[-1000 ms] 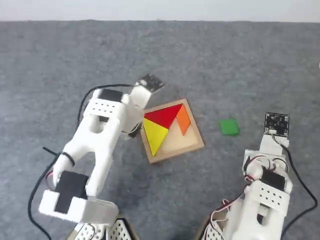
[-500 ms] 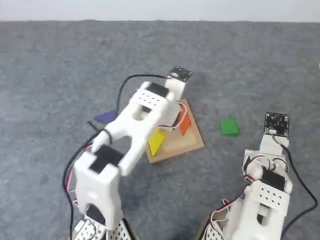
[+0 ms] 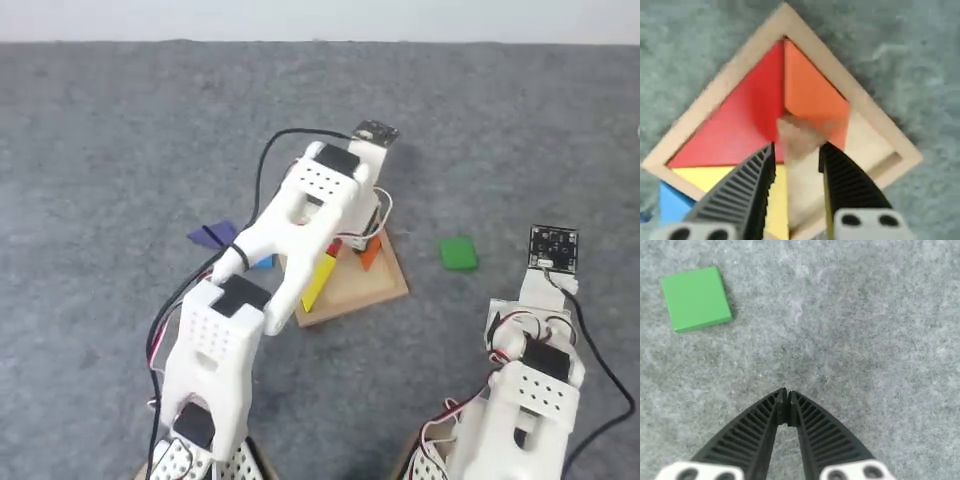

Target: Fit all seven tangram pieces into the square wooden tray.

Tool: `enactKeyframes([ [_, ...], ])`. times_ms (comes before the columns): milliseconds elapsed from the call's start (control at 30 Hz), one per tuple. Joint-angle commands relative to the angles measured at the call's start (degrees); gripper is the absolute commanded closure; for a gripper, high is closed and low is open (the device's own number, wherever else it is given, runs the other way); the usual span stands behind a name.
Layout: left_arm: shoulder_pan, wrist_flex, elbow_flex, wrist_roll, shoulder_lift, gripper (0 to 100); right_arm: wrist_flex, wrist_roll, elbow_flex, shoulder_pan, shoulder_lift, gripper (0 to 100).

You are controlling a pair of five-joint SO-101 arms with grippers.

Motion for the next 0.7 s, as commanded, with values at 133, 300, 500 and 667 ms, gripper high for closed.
enactKeyframes([
  [133,2.2,1.49,-2.68,0.79,-0.7,86,-1.19,0.79,-1.05,0.48,-1.27,99.1],
  [300,2.11,1.49,-2.68,0.79,-0.79,86,-1.19,0.79,-1.05,0.48,-1.27,99.1],
  [500,0.18,-0.7,-2.68,0.44,-0.7,86,-1.01,0.79,-1.05,0.48,-1.27,99.1],
  [667,-1.67,-3.16,-2.77,-3.08,-0.7,86,-1.01,0.79,-1.05,0.48,-1.27,99.1],
])
